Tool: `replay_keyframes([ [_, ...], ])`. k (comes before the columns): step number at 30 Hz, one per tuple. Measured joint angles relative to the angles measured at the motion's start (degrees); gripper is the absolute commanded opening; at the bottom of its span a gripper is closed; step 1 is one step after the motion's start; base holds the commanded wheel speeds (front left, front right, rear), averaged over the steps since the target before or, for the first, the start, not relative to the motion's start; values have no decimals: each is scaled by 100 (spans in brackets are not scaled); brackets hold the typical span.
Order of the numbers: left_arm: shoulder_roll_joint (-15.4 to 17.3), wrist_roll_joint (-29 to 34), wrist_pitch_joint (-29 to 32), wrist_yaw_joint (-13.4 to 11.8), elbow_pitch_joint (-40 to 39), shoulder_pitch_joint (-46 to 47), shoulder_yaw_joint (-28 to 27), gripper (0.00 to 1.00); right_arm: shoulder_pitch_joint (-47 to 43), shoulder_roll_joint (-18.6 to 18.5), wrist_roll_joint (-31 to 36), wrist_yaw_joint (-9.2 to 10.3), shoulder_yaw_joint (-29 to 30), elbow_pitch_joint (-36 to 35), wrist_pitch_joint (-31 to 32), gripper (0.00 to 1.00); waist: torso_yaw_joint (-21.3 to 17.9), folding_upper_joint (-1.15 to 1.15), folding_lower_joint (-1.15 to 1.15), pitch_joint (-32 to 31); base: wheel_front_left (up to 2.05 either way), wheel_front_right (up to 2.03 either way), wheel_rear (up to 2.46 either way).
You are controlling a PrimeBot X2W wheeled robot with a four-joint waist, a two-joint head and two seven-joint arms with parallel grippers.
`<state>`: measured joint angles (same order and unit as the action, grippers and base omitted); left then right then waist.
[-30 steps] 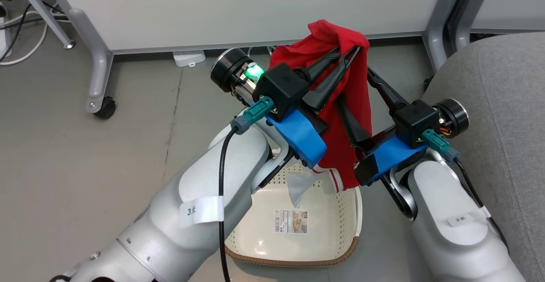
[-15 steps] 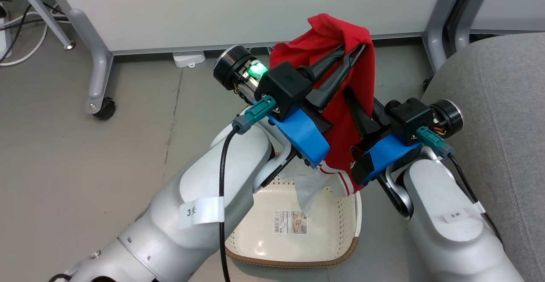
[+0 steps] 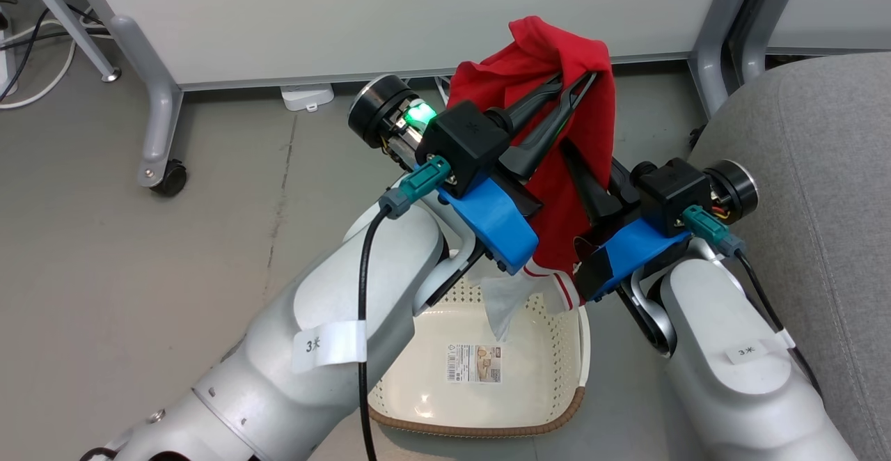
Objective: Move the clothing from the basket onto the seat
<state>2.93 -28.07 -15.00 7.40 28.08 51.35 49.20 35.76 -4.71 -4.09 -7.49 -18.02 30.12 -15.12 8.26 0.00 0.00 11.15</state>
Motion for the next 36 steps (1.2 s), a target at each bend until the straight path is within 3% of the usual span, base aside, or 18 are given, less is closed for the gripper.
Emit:
replay_keyframes([
  [8, 0, 26, 0, 0, 36, -3, 9, 0, 0, -1, -4, 0, 2, -20, 0, 0, -10, 0, 0, 5, 0, 0, 0],
  [9, 0, 24, 0, -2, 43, -5, 5, 22, 0, -1, -11, 0, 4, -25, 0, 0, -14, 0, 0, 3, 0, 0, 0],
  [10, 0, 18, 0, -4, 47, -12, -2, 100, 0, -1, -14, 0, 12, -30, 0, 0, -18, 0, 0, 1, 0, 0, 0],
  [26, 0, 62, -1, -34, 134, -351, -81, 100, -214, -1, -59, 0, 468, -396, 1, 0, -180, 0, 0, 14, 0, 0, 0],
  [36, 101, 264, -1, -34, 45, -629, -177, 100, -353, -25, -48, 0, 969, -895, 0, 0, -556, 0, 0, 166, 0, 0, 0],
])
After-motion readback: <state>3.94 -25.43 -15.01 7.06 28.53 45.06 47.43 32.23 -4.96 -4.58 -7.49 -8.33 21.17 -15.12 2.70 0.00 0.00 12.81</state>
